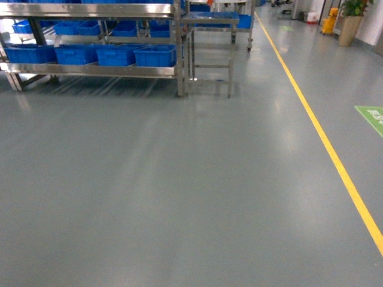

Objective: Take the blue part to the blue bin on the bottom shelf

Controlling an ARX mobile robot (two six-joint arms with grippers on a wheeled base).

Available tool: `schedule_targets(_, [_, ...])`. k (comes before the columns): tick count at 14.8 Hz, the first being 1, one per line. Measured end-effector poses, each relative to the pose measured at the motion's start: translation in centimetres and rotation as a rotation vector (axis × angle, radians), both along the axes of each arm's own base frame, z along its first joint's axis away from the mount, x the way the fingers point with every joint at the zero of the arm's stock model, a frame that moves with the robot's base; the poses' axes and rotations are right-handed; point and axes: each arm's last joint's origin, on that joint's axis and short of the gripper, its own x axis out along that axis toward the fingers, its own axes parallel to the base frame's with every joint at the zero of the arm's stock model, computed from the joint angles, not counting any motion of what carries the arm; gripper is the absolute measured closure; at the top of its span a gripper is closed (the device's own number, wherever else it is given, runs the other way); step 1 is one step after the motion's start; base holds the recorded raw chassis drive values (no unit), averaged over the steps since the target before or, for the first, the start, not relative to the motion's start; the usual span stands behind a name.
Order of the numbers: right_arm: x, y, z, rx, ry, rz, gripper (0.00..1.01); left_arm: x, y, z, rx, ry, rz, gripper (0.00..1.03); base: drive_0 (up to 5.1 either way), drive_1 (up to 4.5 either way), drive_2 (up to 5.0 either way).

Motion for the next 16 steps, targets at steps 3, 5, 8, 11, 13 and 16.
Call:
schedule_targets(3, [0.00,0.00,0.00,0.000,0.000,0.000,0.03,0.00,0.00,0.00,0.000,0.000,0.000,0.59,-1.6,-1.60,-1.6])
schedule_targets(5, [0.00,0.00,0.00,0.000,0.000,0.000,0.03,0.00,0.00,0.00,0.000,0.000,0.000,0.59,-1.6,-1.60,-1.6])
schedule_targets(8, [0.00,-0.01,0.02,0.000,-0.002,-0.003,0.03,0.00,-0.05,-0.01,0.000,0.001,-0.007,0.59,-1.6,-1.60,-1.6])
schedule_targets(11, [0.00,0.00,-0.01,0.000,0.001,0.000,0.03,0.01,0.00,-0.02,0.001,0.002,0.000,0.59,0.3,0.31,0.3])
schedule_targets(13, [0.00,0.00,0.00,0.000,0.000,0.000,0.03,0.00,0.00,-0.02,0.001,0.003,0.000,0.59,0.3,0.31,0.3])
schedule_targets(16, [0.00,0.00,0.03,0.000,-0.003,0.000,0.03,0.00,0.00,0.02,-0.001,-0.002,0.000,0.59,0.3,0.31,0.3])
